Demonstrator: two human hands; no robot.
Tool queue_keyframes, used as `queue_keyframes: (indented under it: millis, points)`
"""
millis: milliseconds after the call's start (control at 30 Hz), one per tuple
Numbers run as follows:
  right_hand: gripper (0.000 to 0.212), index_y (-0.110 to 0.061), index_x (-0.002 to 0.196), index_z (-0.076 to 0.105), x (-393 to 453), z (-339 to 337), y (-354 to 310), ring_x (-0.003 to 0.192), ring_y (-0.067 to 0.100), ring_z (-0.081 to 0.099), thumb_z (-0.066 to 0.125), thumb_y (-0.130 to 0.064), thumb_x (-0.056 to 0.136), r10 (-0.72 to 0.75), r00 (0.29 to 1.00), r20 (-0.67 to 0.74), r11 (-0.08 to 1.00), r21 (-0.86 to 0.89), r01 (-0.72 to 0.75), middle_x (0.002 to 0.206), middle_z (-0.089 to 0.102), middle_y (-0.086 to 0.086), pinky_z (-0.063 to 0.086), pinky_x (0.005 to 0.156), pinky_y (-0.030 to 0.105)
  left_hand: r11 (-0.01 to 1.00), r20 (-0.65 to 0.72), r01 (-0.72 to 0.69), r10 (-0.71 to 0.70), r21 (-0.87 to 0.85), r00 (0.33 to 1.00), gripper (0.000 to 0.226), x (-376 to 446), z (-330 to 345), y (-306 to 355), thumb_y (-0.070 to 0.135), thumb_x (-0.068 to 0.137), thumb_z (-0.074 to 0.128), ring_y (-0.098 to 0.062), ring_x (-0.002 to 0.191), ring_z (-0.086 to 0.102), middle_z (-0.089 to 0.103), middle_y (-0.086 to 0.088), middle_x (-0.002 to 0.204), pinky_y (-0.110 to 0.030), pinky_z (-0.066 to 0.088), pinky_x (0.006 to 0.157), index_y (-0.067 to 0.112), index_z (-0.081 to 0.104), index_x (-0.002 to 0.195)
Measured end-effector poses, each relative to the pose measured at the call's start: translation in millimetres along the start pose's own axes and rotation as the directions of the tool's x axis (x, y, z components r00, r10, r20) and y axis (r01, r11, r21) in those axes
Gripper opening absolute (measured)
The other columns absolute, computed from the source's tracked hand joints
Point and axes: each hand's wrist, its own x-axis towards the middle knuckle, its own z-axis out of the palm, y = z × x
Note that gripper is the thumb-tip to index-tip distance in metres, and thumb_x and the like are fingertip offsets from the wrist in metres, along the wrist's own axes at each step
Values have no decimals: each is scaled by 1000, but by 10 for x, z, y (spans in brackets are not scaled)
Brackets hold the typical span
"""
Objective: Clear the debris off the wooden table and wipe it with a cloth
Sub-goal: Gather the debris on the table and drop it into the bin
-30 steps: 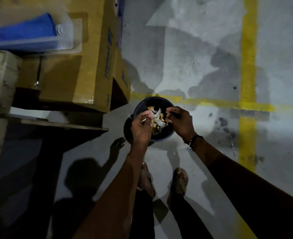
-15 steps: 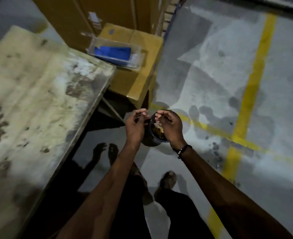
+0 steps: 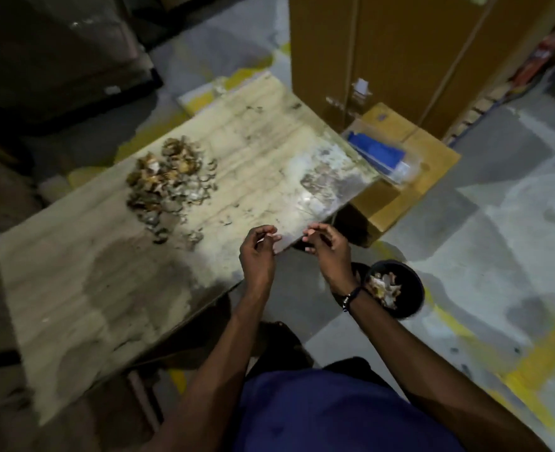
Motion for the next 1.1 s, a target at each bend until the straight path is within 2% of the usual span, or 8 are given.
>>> queue_keyframes:
  millis: [133,300,467,600,700,867,967,1100]
  points:
    - [11,-16,111,70,256,629,-7,96,15,74,66,-10,103,-65,993,102,990,-119,77,105,77,3,59,81,36,999,-156,-42,45,27,987,17,361,-471,-91,3,103,55,-17,95,76,75,-3,105,-32,58,67,13,70,105]
    - [19,-17,123,65,415,1127,62,108,11,69,65,-15,104,-132,963,234,921,-330,207,123,71,-3,53,85,26,987,-269,-13,57,161,962,12,579,-971,-358,22,102,61,-10,105,68,71,4,116,-41,59,85,21,67,113]
    - [53,-22,153,43,570,1281,301,142,18,47,64,-24,105,-105,938,330,820,-505,270,157,48,-2,40,112,32,946,-305,57,45,319,951,42,663,-1225,-558,56,101,56,-19,120,61,61,1,130,-49,55,98,27,57,131]
    - [72,-15,165,24,659,1326,547,157,20,27,63,-23,105,-81,922,378,752,-584,305,170,29,3,28,125,33,846,-275,69,94,529,957,52,770,-1313,-648,48,105,60,-29,130,53,54,-12,139,-48,48,107,12,53,142]
    - [86,-19,168,12,777,1364,816,162,20,15,67,-33,103,-32,893,449,699,-629,341,176,15,1,25,129,40,762,-335,197,28,617,942,74,863,-1304,-698,54,104,58,-37,146,39,41,-21,157,-51,37,118,3,41,154]
    - [116,-18,169,-4,936,1497,1136,164,16,-10,65,-71,93,-37,833,552,462,-729,505,178,-8,0,-1,133,38,698,-362,155,159,699,918,82,1093,-1359,-851,65,93,66,-30,148,37,40,-8,158,-50,38,114,18,40,154]
    - [114,-11,169,-1,1058,1616,1281,164,24,-9,52,-79,94,-112,812,573,241,-777,582,178,-5,8,2,133,48,642,-323,154,154,751,934,87,1209,-1410,-1027,66,90,69,-29,154,30,31,-7,165,-55,34,117,22,36,156]
    - [113,-8,168,4,1323,1805,1276,164,29,-4,46,-83,95,-166,759,630,153,-744,650,177,0,14,7,132,53,590,-268,115,178,799,947,92,1372,-1534,-1174,75,90,62,-32,158,23,21,-9,171,-64,23,122,23,31,159]
